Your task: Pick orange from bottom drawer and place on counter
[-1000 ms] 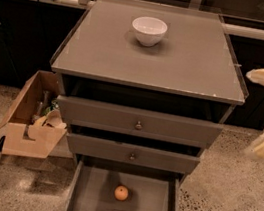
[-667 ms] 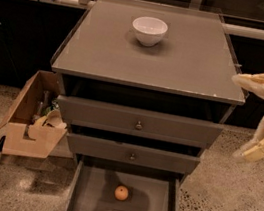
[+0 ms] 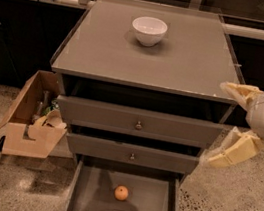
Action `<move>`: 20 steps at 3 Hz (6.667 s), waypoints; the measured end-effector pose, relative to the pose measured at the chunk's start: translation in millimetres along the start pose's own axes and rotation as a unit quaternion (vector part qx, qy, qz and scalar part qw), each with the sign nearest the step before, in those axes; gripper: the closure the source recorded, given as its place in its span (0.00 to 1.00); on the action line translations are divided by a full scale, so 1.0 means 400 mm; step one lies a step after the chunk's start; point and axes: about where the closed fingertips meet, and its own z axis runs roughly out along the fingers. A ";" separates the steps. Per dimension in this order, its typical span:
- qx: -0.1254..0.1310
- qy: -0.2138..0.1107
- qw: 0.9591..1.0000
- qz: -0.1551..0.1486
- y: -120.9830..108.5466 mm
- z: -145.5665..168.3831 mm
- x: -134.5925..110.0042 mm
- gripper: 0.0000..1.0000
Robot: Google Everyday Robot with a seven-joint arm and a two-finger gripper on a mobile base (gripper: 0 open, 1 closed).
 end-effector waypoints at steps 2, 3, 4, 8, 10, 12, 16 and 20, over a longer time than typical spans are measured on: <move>0.004 -0.008 1.000 0.000 0.019 0.035 0.025 0.00; 0.001 -0.020 0.999 0.027 0.052 0.111 0.120 0.00; 0.000 -0.022 0.999 0.049 0.074 0.175 0.185 0.00; -0.033 -0.034 0.992 0.113 0.123 0.352 0.361 0.00; -0.033 -0.041 0.990 0.131 0.117 0.508 0.481 0.00; -0.133 -0.077 0.975 0.162 0.130 0.769 0.571 0.00; -0.131 -0.079 0.956 0.251 0.203 0.967 0.725 0.00; -0.077 -0.072 0.958 0.267 0.218 1.082 0.822 0.00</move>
Offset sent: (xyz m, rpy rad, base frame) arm -0.0070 0.0023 -0.0539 0.0393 -0.0077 -0.0163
